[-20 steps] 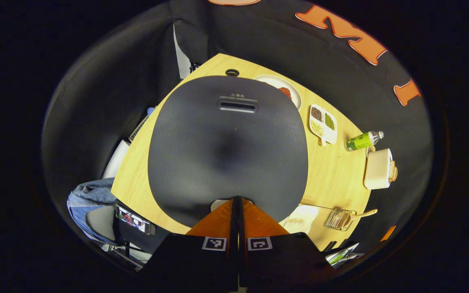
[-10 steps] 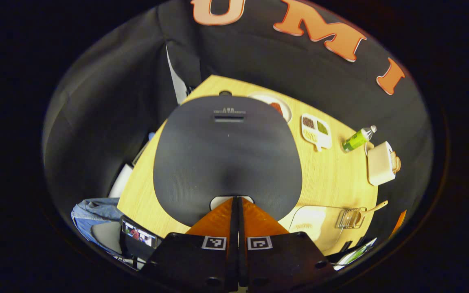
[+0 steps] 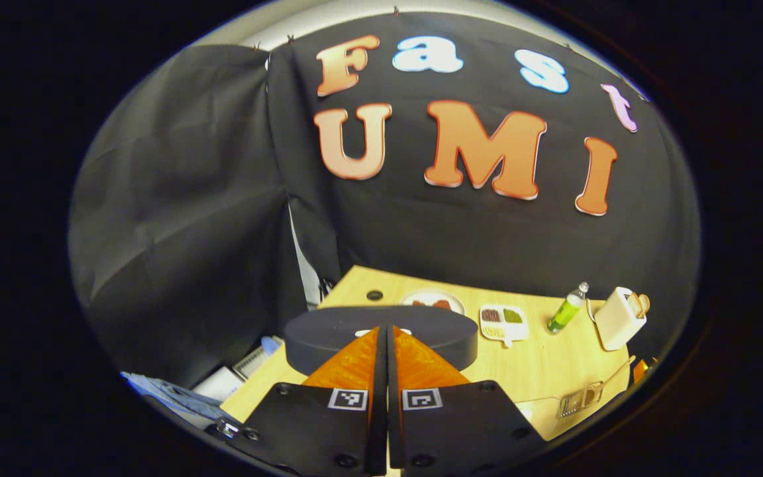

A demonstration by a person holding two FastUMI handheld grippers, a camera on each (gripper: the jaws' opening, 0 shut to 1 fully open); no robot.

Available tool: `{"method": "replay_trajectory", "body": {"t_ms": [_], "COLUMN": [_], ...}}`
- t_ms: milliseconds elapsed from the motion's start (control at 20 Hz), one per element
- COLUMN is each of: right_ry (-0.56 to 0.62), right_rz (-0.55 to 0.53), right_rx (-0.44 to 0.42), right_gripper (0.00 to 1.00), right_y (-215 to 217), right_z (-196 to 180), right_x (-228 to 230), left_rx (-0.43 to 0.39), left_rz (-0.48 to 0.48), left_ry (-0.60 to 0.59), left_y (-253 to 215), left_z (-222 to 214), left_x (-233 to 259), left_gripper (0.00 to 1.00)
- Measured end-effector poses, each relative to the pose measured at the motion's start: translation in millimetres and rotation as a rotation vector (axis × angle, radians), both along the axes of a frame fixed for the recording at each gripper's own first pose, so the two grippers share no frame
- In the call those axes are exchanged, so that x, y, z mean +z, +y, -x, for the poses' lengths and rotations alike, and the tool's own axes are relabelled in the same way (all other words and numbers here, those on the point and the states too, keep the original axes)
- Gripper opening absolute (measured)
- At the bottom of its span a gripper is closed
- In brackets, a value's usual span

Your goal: Close the left gripper, press the button to open the rice cooker; take a wooden spoon from the chopstick holder with the right hand, scoop a spoonful of rice and pour it into the rice cooker, then put the wooden spoon back into the chopstick holder.

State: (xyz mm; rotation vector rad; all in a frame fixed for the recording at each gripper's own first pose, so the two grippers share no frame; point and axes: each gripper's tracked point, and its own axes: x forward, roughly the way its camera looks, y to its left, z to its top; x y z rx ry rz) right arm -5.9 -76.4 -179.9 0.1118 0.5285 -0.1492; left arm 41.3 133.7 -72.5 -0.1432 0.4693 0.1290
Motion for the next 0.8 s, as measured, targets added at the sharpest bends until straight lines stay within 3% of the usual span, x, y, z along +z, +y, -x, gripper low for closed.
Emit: {"method": "replay_trajectory", "body": {"t_ms": [150,200,350,400,650,800], "right_ry": [0.073,0.097,0.168,0.189,0.271,0.32], "right_rz": [-0.057,-0.074,-0.133,-0.151,-0.204,-0.233], "right_rx": [-0.001,-0.004,0.009,0.018,0.035,0.022], "right_gripper": [0.92,0.92,0.87,0.85,0.68,0.6], "right_y": [2.7,2.1,3.7,5.5,6.6,2.3], "right_z": [-10.7,-13.7,-23.3,-27.4,-50.9,-59.1], "right_x": [-27.7,-36.2,-60.7,-67.6,-99.2,-114.5], "left_rx": [-0.024,-0.03,-0.045,-0.052,-0.02,0.017], "left_rz": [-0.056,-0.085,-0.143,-0.157,-0.247,-0.266], "left_ry": [-0.073,-0.086,-0.113,-0.118,-0.107,-0.071], "left_y": [-26.4,-30.8,-44.4,-51.6,-63.5,-68.2], "left_z": [15.0,20.3,36.8,41.2,62.7,79.4], "left_x": [13.9,16.6,25.1,26.8,28.0,24.2], "left_gripper": [0.06,0.14,0.51,0.53,0.87,0.87]}}
